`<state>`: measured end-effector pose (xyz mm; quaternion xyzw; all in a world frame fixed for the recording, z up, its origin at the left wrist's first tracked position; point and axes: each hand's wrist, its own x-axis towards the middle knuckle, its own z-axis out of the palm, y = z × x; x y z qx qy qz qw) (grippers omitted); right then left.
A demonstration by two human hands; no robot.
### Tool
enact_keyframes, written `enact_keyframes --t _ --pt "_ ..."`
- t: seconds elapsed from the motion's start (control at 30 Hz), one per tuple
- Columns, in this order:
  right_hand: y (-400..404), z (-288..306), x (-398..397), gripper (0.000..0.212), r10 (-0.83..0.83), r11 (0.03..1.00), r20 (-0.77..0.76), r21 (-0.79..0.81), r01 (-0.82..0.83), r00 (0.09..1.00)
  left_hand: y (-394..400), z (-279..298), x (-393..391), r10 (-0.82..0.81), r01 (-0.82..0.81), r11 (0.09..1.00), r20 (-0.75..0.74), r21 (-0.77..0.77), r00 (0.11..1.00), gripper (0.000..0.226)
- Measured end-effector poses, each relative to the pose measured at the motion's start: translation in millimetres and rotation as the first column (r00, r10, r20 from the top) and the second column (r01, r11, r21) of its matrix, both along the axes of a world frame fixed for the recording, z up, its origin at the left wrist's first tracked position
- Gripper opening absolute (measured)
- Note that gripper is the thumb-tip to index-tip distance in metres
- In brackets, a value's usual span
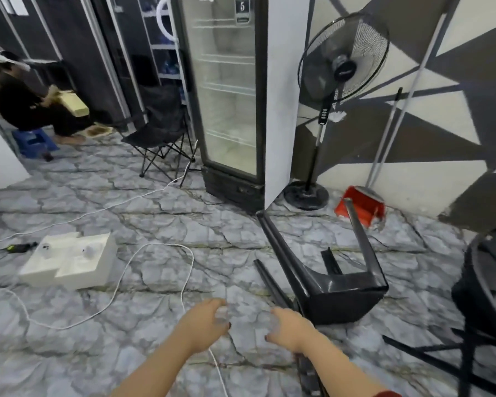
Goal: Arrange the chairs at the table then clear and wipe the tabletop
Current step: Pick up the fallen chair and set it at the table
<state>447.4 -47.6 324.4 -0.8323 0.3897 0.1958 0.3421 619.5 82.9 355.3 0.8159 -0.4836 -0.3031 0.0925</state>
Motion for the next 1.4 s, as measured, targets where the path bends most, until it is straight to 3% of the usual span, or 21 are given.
enact_keyframes --t 0.23,0.43,0.7,0.93,1.07,1.17,1.3,1.4 --pt "-62.9 12.2 21.0 0.071 -0.176 0.981 0.049 -0.070 0.180 0.983 -100.0 -11.6 54.0 -0.207 0.208 0.978 -0.016 0.019 0.978 0.054" --pt "-106.5 11.3 32.0 0.072 -0.456 0.880 0.062 -0.118 0.461 0.888 -201.0 -22.4 83.3 -0.497 0.497 0.868 -0.019 0.006 0.868 0.050" --pt "-100.1 2.0 25.3 0.073 -0.826 0.550 0.099 -0.075 0.832 0.555 -296.0 -33.1 80.3 -0.823 0.823 0.568 -0.006 0.031 0.568 0.053" --pt "-35.9 -35.3 -23.1 0.066 -0.976 0.204 0.087 0.037 0.978 0.200 -325.3 -65.4 16.2 -0.937 0.939 0.339 -0.070 0.058 0.343 0.052" --pt "-1.4 -69.1 -47.1 0.066 -0.991 0.136 -0.003 0.048 0.990 0.136 -319.5 -92.0 -24.3 -0.968 0.974 0.218 -0.111 0.061 0.224 0.044" --pt "13.5 -104.6 -59.0 0.067 -0.994 0.098 -0.036 0.064 0.993 0.101 -308.4 -128.6 -45.5 -0.970 0.981 0.193 -0.144 0.034 0.196 0.039" --pt "24.3 -169.4 -69.2 0.062 -1.000 0.012 0.002 0.123 0.992 0.012 -303.7 -201.8 -68.2 -0.970 0.990 0.138 -0.196 0.033 0.142 0.038" --pt "22.6 -226.9 -79.1 0.058 -0.997 -0.043 0.065 0.134 0.990 -0.052 -312.4 -264.6 -88.1 -0.991 0.999 0.050 -0.122 -0.008 0.049 0.042"
